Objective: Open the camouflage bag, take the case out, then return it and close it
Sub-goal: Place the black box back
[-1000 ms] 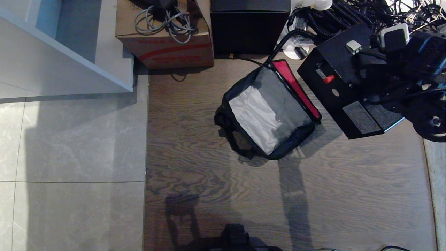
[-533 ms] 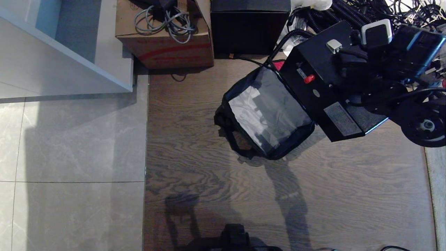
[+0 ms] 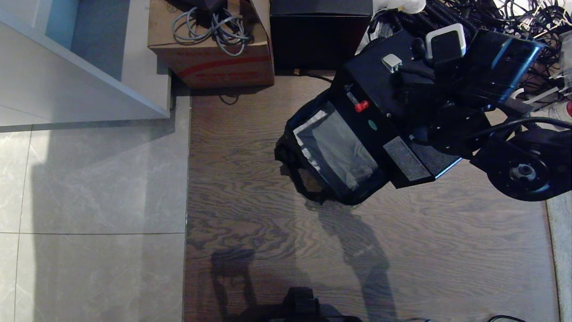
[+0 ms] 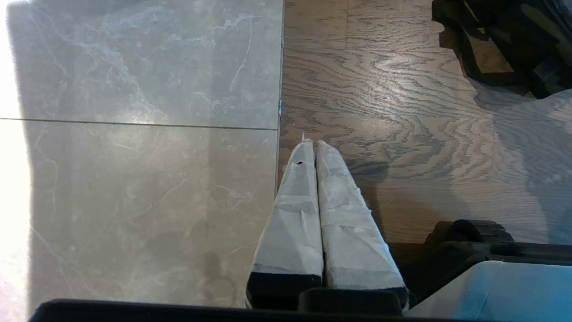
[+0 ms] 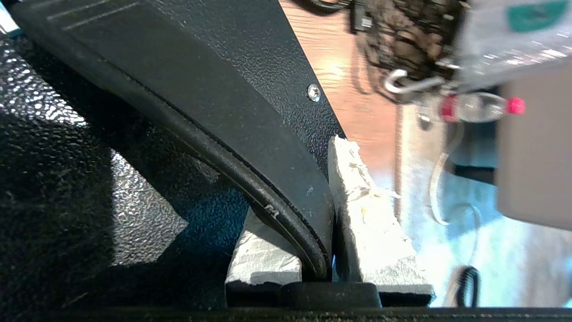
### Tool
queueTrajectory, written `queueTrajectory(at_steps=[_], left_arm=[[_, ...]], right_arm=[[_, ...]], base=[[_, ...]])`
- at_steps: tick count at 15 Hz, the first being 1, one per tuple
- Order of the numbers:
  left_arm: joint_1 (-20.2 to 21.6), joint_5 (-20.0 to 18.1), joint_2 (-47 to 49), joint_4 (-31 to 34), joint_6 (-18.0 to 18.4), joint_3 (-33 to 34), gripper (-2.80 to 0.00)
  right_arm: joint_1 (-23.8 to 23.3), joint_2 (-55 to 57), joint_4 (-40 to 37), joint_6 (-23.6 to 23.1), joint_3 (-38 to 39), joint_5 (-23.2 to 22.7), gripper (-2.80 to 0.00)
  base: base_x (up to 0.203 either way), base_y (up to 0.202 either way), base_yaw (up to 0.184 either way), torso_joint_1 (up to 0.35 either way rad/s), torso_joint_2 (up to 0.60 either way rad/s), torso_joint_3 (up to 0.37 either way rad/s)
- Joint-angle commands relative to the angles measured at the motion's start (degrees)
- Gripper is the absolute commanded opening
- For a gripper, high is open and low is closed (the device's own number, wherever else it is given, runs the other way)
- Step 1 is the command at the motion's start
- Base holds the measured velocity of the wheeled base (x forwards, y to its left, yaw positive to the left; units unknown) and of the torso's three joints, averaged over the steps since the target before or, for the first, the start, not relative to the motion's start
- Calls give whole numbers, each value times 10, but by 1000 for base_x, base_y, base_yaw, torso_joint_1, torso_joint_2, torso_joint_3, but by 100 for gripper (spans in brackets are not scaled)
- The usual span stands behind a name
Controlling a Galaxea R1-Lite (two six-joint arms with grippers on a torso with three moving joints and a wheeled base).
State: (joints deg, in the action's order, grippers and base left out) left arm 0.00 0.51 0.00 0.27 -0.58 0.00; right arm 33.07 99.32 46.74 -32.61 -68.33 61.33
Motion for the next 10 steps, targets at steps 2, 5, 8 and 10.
queueTrajectory(at_steps=[2,5,8,10], left_arm=[[0,0,0,0,0,0,-280],[0,0,0,0,0,0,-280],[0,0,0,0,0,0,-280],[0,0,-1,0,0,0,-280]], right_arm=[[29,32,2,-2,-30,4,-280],[50,59,3,-1,-40,16,-280],[50,60,1,2,-33,20,-280],[50,61,2,4,-27,20,-280]], base=[[0,0,0,0,0,0],[0,0,0,0,0,0],[0,0,0,0,0,0],[0,0,0,0,0,0]])
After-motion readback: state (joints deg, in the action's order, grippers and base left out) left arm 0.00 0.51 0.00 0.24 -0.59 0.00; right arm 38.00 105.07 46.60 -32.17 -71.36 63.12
